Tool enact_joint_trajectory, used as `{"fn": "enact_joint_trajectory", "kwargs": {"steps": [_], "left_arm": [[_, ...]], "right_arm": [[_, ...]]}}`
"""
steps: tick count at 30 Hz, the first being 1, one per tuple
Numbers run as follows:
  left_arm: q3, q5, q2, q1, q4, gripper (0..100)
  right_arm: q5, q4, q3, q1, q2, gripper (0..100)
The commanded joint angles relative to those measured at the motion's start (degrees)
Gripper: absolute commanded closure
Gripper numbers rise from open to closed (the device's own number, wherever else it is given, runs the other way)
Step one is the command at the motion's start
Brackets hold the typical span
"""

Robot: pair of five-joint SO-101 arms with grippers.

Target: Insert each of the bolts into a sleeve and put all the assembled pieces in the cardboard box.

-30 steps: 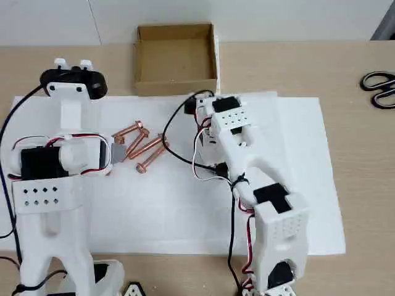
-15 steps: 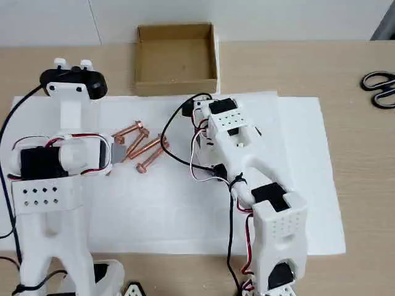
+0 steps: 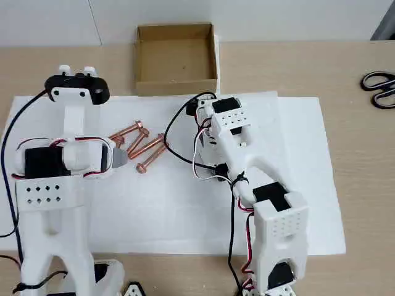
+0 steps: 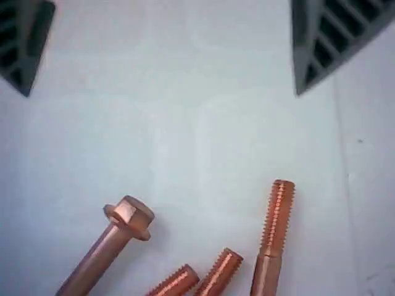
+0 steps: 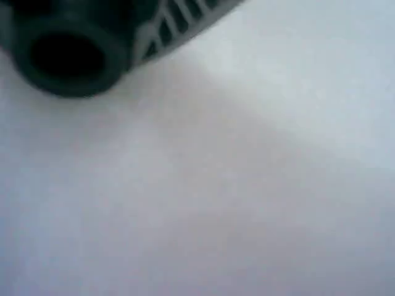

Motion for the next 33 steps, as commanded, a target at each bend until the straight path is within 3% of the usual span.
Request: {"fn": "enact_joint_trajectory", "kwargs": {"steps": [1, 6, 13, 19, 27, 33], "left_arm": [[-0.4, 0.2, -0.1, 0.3, -1.0, 74], [-0.4, 0.2, 3.3, 0.2, -1.0, 74], [-6.5, 0.1, 19.5, 0.1, -1.3, 74], [-14.4, -2.5, 34.3, -0.3, -6.4, 74], [-23.3, -3.1, 49.3, -6.1, -9.6, 75], [-25.9, -3.1, 52.8, -6.0, -9.7, 85]], "right_arm": [[-0.2, 2.2, 0.4, 0.8, -2.8, 98.5], [4.2, 4.8, 0.8, 0.9, -9.6, 98.5], [13.2, 7.3, 0.6, 0.9, -16.0, 98.5], [13.2, 8.2, 0.5, 0.8, -16.6, 98.5], [13.2, 8.2, 0.5, 0.8, -16.6, 98.5], [13.2, 8.2, 0.5, 0.6, -16.6, 98.5]]}}
